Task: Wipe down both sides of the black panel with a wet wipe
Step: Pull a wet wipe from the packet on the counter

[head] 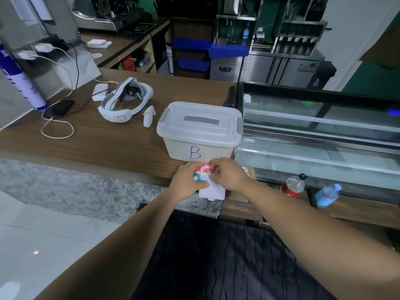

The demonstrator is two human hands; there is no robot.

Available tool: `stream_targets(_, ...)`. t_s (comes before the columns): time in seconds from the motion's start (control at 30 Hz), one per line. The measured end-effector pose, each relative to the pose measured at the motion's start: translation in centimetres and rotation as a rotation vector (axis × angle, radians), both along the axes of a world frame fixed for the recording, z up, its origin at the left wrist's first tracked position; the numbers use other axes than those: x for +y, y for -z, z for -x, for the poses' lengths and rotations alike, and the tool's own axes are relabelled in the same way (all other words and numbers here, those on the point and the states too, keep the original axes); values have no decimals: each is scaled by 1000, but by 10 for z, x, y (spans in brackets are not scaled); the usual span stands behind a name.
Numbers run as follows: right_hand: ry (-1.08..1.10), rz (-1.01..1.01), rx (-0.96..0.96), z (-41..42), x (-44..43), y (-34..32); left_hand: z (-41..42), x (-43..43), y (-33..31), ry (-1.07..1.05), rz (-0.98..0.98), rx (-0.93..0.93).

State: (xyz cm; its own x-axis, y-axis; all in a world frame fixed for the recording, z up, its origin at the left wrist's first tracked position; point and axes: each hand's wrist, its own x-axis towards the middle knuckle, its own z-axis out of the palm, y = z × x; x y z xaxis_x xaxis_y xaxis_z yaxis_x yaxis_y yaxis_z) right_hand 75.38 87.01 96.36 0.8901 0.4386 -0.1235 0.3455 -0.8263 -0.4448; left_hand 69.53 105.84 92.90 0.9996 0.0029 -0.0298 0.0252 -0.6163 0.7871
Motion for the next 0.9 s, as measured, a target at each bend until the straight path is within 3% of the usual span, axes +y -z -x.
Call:
stream_targets(0.2,99,-51,-36,5,10,6,0,-2,0,-17,5,-4)
stream_targets(0.47,145,45,-59,11,31,6,0,-4,-1,-30,13,-5)
stream_targets(0.77,178,297,-7,10,53,-10,-2,-4,-1,-36,-64,17)
stream_targets(0.9,172,240,20,8,52,-9,-2,-4,0,-36,-72,7)
